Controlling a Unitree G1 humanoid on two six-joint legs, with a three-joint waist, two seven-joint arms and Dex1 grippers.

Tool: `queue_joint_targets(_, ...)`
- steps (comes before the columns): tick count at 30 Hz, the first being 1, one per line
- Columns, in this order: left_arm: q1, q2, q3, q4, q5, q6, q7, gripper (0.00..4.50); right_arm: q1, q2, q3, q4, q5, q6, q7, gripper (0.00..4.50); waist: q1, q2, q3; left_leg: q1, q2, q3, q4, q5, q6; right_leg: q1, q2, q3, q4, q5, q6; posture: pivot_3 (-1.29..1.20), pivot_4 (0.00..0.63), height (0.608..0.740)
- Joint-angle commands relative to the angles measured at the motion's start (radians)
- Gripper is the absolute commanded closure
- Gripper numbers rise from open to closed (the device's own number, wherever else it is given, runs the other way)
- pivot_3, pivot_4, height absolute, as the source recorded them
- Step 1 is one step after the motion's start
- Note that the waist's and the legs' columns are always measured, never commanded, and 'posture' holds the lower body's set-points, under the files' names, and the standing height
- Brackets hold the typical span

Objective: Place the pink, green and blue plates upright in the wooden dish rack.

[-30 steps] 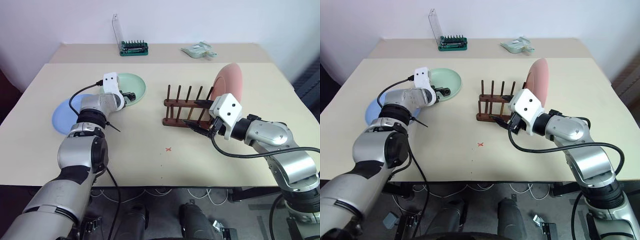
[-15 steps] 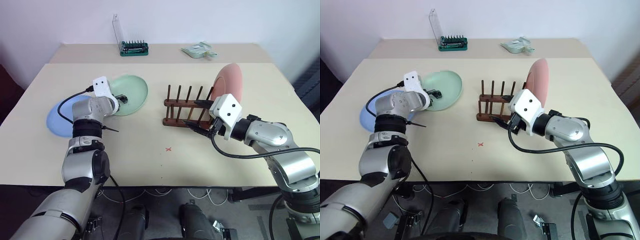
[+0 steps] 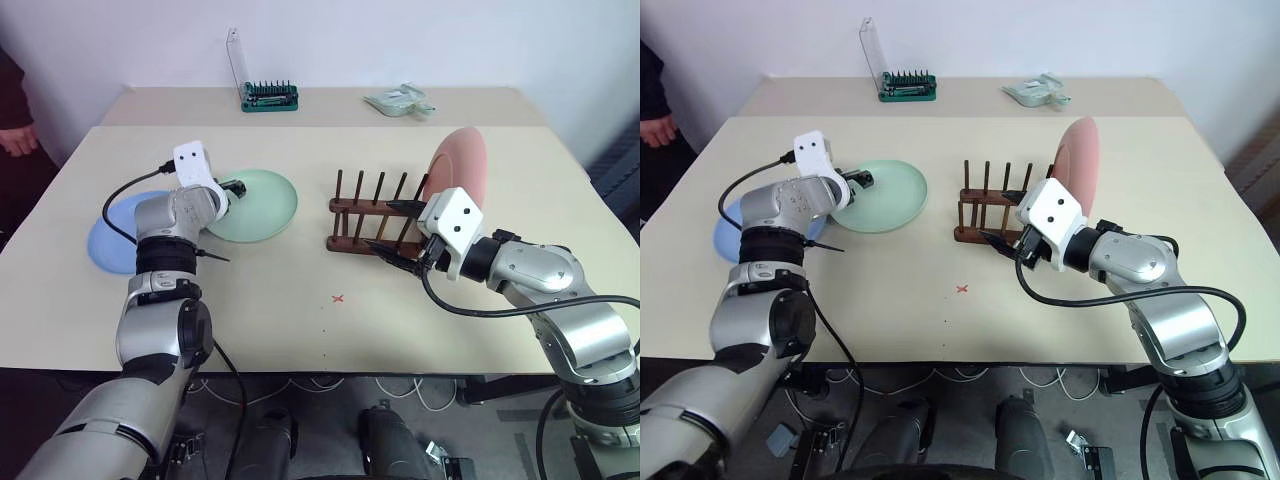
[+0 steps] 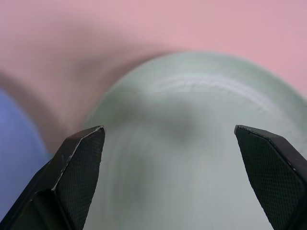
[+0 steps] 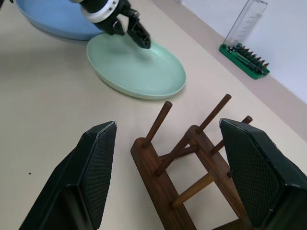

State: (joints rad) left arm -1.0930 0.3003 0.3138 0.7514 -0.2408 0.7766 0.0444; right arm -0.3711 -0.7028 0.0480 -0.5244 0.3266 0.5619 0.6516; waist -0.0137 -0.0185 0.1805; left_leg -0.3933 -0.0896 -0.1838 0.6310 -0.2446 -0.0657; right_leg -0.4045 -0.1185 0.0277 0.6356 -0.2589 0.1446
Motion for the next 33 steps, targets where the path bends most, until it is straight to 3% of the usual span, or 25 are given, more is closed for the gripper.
queue_joint_targets(1, -0.094, 0.047, -0.036, 0.103, 0.052, -0.094, -0.008, 0.07, -0.019, 0.008, -0.017, -0.015, -0.006, -0.017, -0.002, 0.99, -0.001, 0.000, 0.000, 0.000, 0.000, 0.000, 0.000, 0.000, 0.000, 0.000, 0.000, 0.000, 0.000, 0.000, 0.000, 0.00, 0.150, 0.740)
queue_joint_targets(12, -0.184, 0.094, -0.056, 0.451, 0.099, -0.253, -0.036, 0.07, -0.008, 0.016, -0.024, -0.027, -0.015, -0.013, -0.012, 0.99, -0.003, 0.000, 0.000, 0.000, 0.000, 0.000, 0.000, 0.000, 0.001, 0.000, 0.000, 0.000, 0.000, 0.000, 0.000, 0.00, 0.150, 0.740)
queue_joint_targets(23, -0.180, 0.066, -0.025, 0.487, 0.066, -0.219, -0.082, 0.07, 0.001, 0.009, -0.032, -0.038, -0.015, -0.009, -0.019, 0.99, -0.005, 0.000, 0.000, 0.000, 0.000, 0.000, 0.000, -0.001, 0.001, 0.000, 0.000, 0.000, 0.001, 0.000, 0.000, 0.00, 0.150, 0.740)
queue_joint_targets(26, -0.170, 0.056, -0.023, 0.467, 0.056, -0.203, -0.077, 0.94, 0.001, 0.009, -0.031, -0.037, -0.015, -0.010, -0.018, 0.99, -0.004, 0.000, 0.000, 0.000, 0.000, 0.000, 0.000, -0.001, 0.001, 0.000, 0.000, 0.000, 0.001, 0.000, 0.000, 0.00, 0.150, 0.740)
queue_joint_targets(33, -0.133, 0.065, 0.019, 0.416, 0.022, -0.153, -0.013, 4.36, -0.002, 0.009, -0.029, -0.032, -0.016, -0.016, -0.014, 0.99, -0.005, 0.000, 0.000, 0.000, 0.000, 0.000, 0.000, -0.001, 0.001, 0.000, 0.000, 0.000, 0.002, 0.000, 0.000, 0.00, 0.150, 0.740)
